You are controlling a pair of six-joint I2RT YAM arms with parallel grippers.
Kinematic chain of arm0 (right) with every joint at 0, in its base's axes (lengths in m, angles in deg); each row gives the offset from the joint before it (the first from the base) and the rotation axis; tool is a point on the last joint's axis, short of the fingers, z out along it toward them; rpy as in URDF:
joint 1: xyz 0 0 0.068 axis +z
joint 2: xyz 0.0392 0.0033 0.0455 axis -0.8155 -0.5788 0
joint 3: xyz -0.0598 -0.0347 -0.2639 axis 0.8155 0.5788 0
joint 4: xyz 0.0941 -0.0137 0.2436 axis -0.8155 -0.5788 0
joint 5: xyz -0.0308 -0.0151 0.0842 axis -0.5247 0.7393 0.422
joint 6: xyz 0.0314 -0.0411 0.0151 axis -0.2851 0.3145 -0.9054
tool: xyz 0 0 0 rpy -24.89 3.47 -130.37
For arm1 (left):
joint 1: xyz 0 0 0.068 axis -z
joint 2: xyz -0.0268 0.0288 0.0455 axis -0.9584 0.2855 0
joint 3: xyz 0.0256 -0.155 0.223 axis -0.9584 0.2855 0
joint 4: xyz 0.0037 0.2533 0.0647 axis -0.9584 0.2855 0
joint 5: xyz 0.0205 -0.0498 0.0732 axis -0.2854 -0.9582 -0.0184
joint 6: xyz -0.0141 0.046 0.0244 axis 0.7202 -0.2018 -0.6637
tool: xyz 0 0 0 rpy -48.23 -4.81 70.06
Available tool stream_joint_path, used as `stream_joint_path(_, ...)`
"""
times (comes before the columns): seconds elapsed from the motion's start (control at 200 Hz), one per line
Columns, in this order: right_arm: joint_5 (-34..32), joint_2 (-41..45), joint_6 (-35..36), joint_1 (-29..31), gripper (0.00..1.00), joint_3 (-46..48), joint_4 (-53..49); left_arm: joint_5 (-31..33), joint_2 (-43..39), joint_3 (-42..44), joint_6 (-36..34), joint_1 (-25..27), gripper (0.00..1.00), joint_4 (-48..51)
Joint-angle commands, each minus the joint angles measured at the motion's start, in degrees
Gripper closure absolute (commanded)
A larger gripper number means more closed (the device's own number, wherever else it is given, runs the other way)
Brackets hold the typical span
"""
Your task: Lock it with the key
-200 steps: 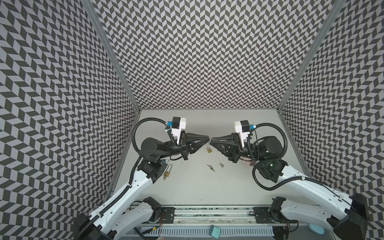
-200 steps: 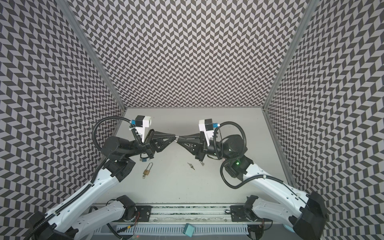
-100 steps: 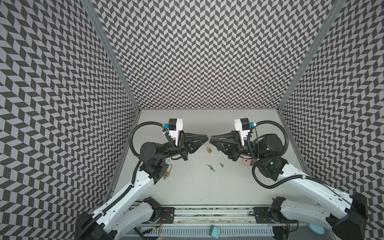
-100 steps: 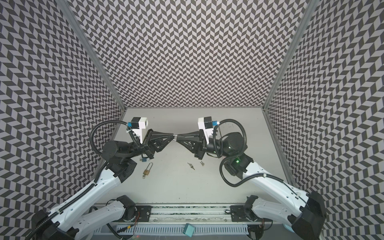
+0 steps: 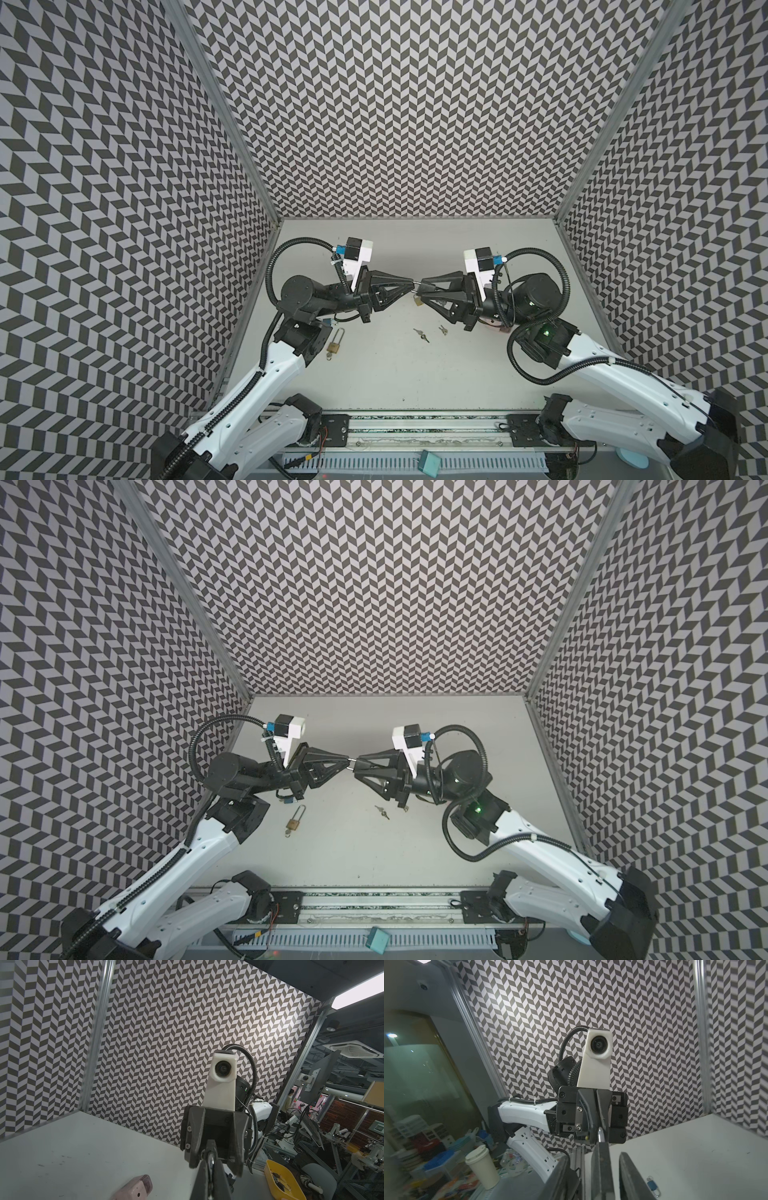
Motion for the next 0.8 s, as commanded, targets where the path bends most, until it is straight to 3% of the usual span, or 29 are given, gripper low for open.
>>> stream_joint_path(0.0, -2.07, 3.1, 6.3, 0.19, 0.4, -2.35, -1.96, 0.36, -1.19, -2.93, -2.07, -0.49, 1.0, 4.31)
stream_joint_path(0.135, -5.74, 5.49, 11.7, -0.02, 0.39, -2.88, -8.73, 0.11, -1.27, -4.33, -4.47, -1.32, 1.0, 8.03)
stream_joint_path(0.365, -6.72, 7.22, 15.31, -2.36, 0.55, -4.4, -16.7, -2.24, -1.48, -5.46, -5.48, -1.6, 1.0, 8.83)
stream_joint_path(0.626, 11.1, 5.6, 3.97, -9.57, 0.56, -4.07, -11.33, -3.18, -1.87, -5.76, -5.66, -1.69, 1.0, 8.58)
stream_joint_path(0.791, 15.59, 3.95, 1.09, -9.77, 0.56, -4.05, -8.37, -3.51, -1.87, -5.68, -5.0, -1.67, 1.0, 7.78)
